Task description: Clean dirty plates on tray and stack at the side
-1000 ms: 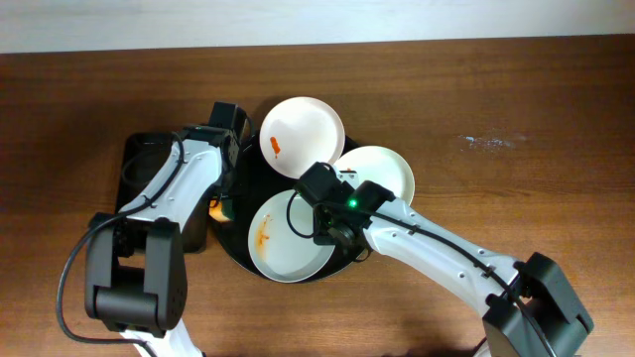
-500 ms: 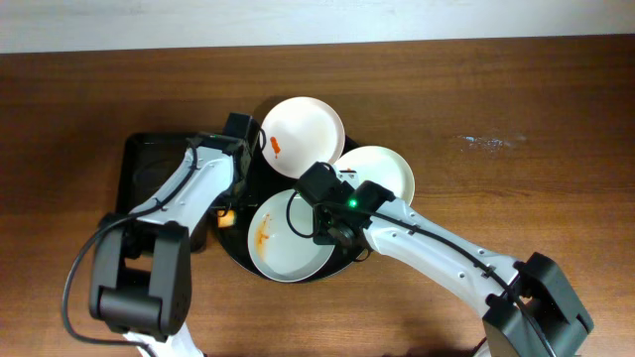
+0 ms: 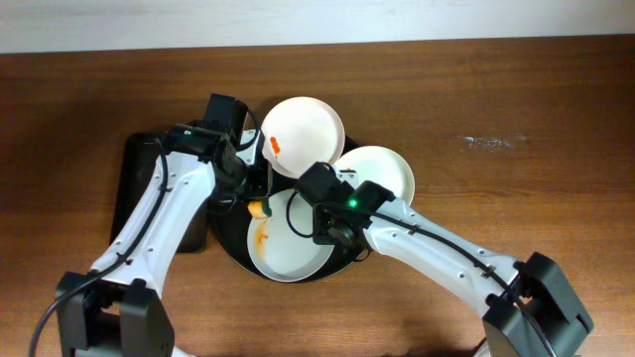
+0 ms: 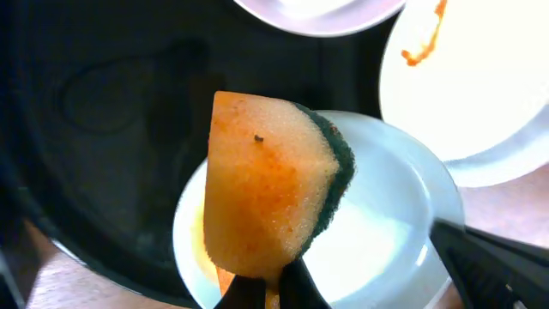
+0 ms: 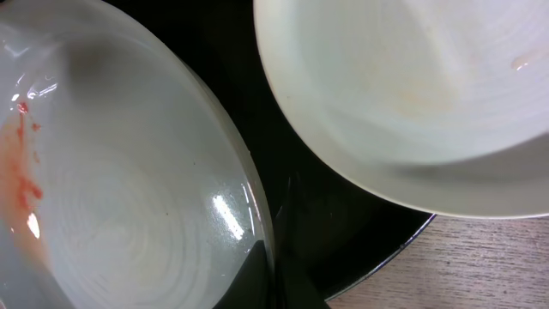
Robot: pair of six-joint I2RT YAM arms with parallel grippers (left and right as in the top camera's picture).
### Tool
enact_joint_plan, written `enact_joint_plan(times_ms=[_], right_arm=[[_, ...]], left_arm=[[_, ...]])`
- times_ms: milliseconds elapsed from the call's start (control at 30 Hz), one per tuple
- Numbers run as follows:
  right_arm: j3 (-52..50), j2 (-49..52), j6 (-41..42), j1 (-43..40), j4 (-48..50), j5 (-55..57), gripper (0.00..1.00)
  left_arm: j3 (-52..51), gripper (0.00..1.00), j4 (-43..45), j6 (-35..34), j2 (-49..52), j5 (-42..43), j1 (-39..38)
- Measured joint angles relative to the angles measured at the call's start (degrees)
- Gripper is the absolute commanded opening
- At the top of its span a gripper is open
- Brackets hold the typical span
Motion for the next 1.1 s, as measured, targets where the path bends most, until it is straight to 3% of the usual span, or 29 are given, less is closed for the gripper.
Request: enact_joint_plan(times_ms=[267,433,700,1100], right_arm=[[0.0,0.0,0.2,0.0,-0.5,-0.2,0.04],[0.0,0.0,0.3,0.0,-0.4,-0.2,0.04],[-0.1,0.0,0.5,0.0,-0.6,-0.2,0.04],[-0.1,0.0,0.7,-0.1,-0.1,-0.4,0.04]], left_arm=[[-10.4,0.00,9.0,0.3,0.0,3.1,-3.0],[-14.2,0.00,9.9,0.3,0.0,3.9,-5.9],[-20.5,0.00,17.0,-3.0,-0.1,-1.6,-10.7],[-24.3,0.00,26.5,-6.2,2.2,-4.5,-11.0]])
